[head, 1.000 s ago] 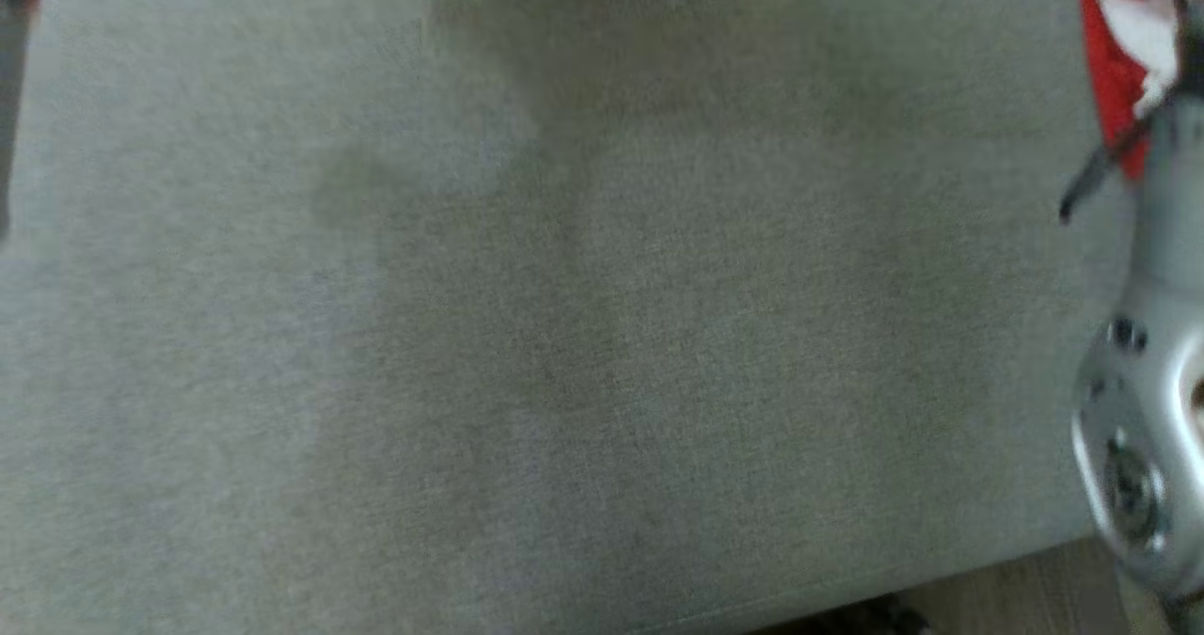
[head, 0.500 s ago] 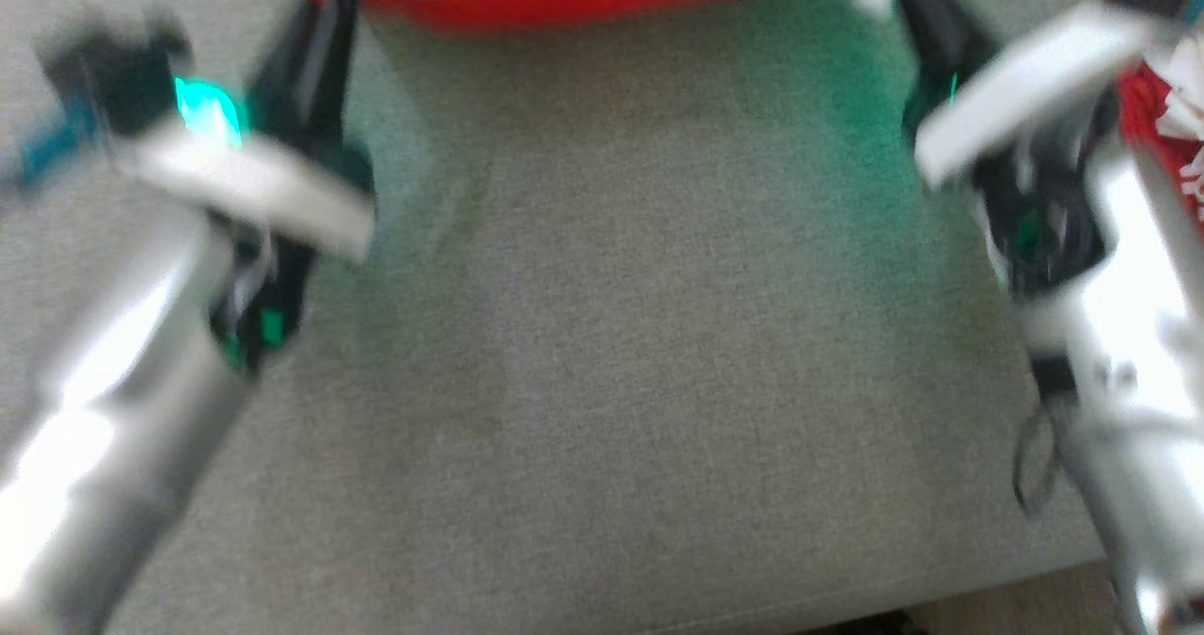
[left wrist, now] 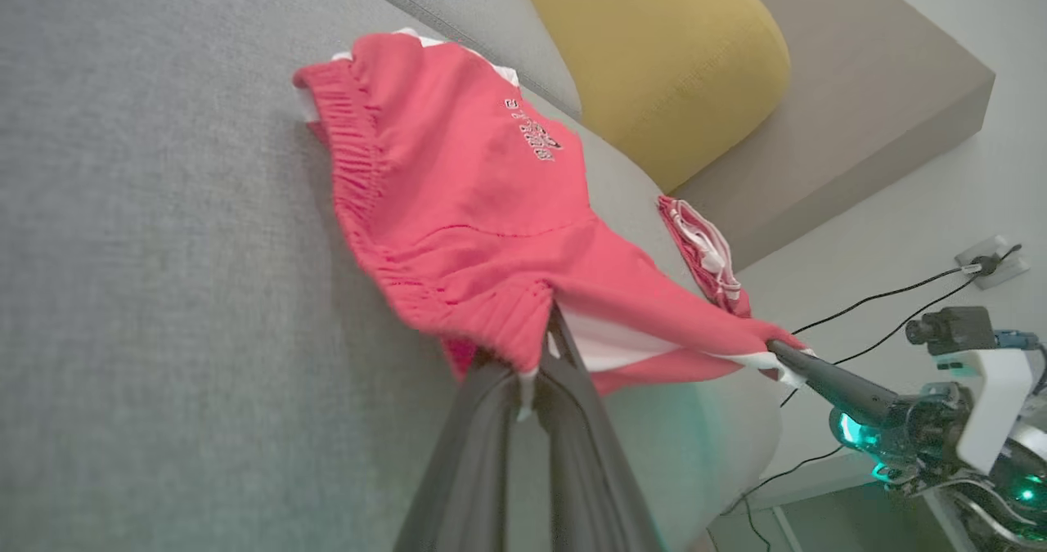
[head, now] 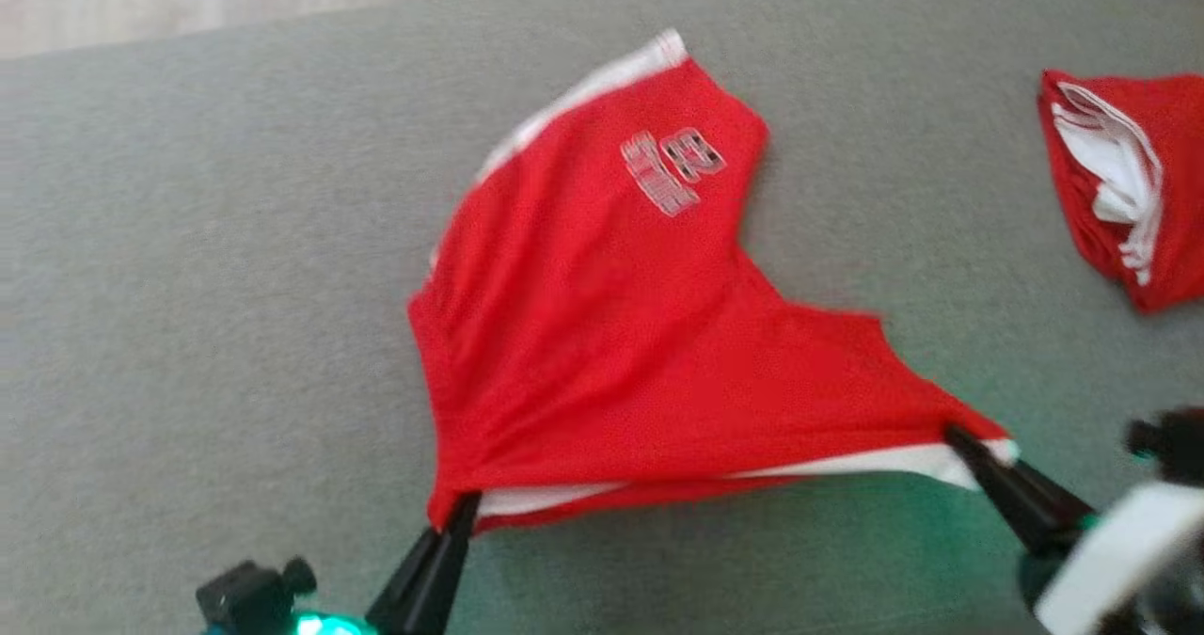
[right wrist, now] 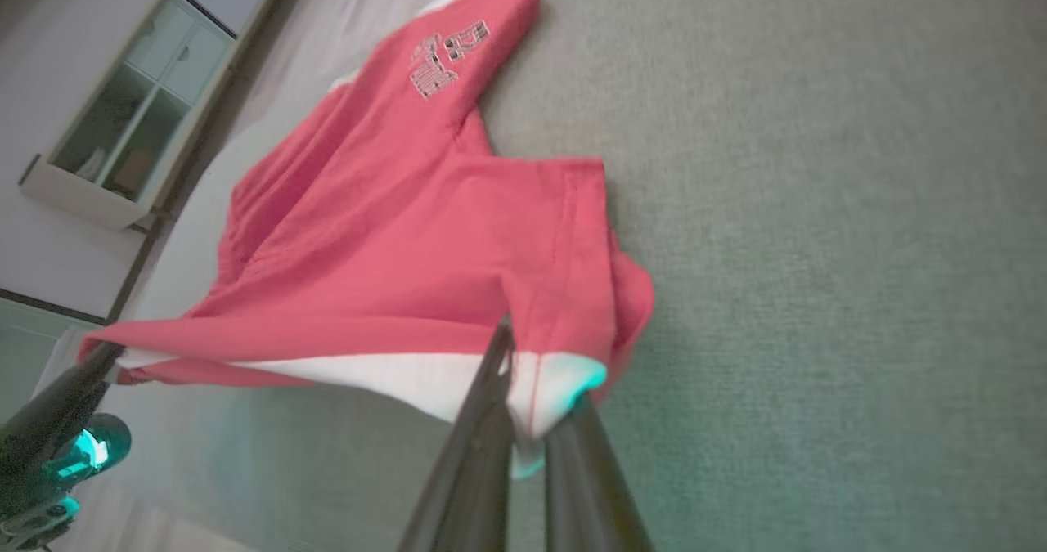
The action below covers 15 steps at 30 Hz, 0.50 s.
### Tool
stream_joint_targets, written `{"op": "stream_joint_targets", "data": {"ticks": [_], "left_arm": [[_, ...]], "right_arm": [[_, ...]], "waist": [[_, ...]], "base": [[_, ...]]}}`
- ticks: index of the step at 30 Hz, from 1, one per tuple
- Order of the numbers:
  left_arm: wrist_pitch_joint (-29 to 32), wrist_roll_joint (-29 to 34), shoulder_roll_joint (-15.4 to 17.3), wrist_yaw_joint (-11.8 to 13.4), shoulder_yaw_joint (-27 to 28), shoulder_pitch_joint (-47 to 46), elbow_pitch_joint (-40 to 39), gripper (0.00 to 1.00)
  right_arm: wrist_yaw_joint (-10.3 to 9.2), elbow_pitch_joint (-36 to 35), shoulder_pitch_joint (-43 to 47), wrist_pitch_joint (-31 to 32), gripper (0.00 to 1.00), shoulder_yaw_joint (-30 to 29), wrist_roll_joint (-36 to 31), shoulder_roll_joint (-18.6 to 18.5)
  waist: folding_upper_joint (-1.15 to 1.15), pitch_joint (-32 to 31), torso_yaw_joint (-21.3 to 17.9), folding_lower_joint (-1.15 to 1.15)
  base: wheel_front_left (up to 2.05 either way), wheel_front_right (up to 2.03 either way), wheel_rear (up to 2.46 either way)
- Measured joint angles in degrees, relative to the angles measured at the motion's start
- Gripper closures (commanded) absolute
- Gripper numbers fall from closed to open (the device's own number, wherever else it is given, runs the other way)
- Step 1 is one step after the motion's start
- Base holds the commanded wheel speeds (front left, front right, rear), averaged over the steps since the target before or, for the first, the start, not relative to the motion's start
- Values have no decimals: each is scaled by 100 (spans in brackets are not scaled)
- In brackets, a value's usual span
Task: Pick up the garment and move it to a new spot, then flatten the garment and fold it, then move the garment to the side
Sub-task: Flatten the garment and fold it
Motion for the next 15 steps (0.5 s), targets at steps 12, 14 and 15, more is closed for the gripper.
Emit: {"op": "stream_joint_targets", "data": {"ticks": [12, 14, 15], "left_arm": [[642, -1022, -88, -11, 755, -1423, -427, 100], [888, -1178, -204, -24, 773, -1829, -174, 100], [956, -1154, -281, -19, 768, -2033, 22, 100]], "right_arm": [[0, -53, -2408, 1990, 100, -835, -47, 935], [0, 358, -3151, 2269, 100, -891, -154, 1099], [0, 557, -3492, 2394, 100, -881, -219, 1147]], "waist": [[0, 583, 505, 5], [0, 747, 618, 5], [0, 839, 680, 5]], "base": [[0, 0, 0], [0, 0, 0], [0, 0, 0]]}}
